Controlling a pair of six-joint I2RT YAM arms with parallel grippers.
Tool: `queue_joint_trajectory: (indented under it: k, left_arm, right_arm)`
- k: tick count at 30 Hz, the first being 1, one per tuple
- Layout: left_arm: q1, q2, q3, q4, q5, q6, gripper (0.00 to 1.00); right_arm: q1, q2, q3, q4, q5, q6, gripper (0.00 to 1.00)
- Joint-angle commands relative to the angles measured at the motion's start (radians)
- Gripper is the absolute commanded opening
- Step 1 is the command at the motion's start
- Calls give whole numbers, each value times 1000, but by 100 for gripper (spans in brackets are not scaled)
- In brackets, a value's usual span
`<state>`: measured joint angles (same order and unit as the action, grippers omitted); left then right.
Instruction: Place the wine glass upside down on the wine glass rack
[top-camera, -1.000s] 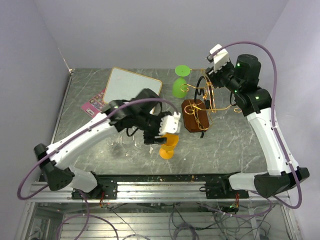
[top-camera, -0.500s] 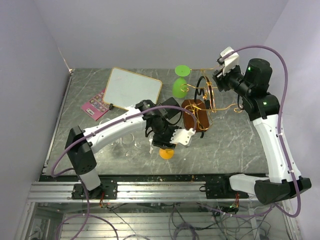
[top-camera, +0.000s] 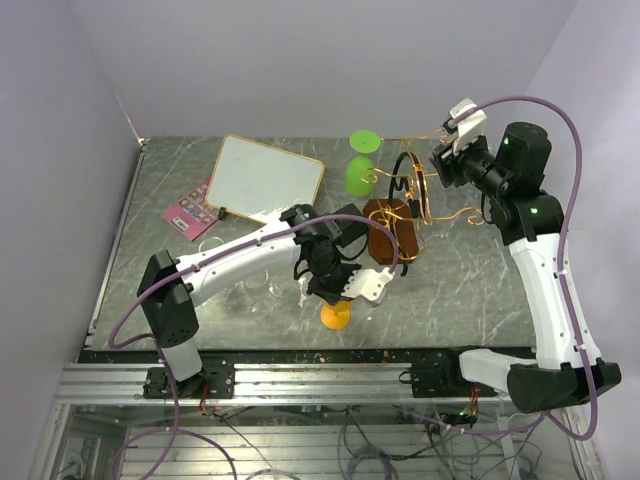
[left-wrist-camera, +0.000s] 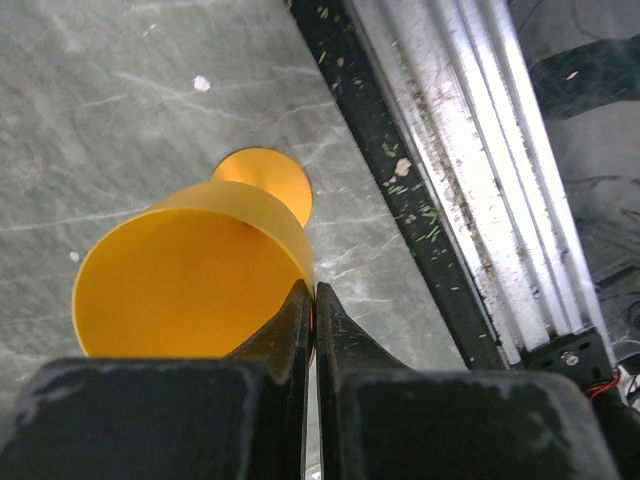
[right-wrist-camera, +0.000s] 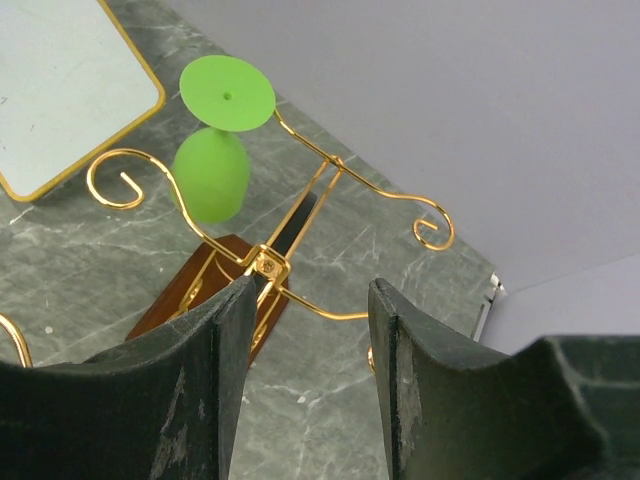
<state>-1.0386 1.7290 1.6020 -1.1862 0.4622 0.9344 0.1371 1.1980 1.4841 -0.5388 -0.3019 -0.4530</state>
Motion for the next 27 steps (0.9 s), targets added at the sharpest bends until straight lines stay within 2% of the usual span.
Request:
queue_joint_trajectory:
  k: [1,11,15,18,20,22,27]
  left_arm:
    - [-8,-12,52,-56,149,11,7]
    - [-4,-161,133,-122,402,-4,7]
    - [41,-190,200,-171,500,9,7]
    - [106,-205,263,-242,614,54,7]
    - [178,-219,298,-279,711,84,7]
    - [253,-247,314,-271,790,77,7]
    - [438,-360,289,-74,915,-148,7]
  right_arm:
    - [-18,-30,-19,25,-5,3,48]
    - [-69,-38,-6,7,-111,23,52]
    - [-81,-28,1,-1,-185,17,62]
    - [-89,-26,15,-15,-217,22,69]
    - [-99,-23,24,-13,-234,47,87]
    - [-116,-18,32,-2,-262,89,95]
    - [-161,-5,50,46,-324,211,97]
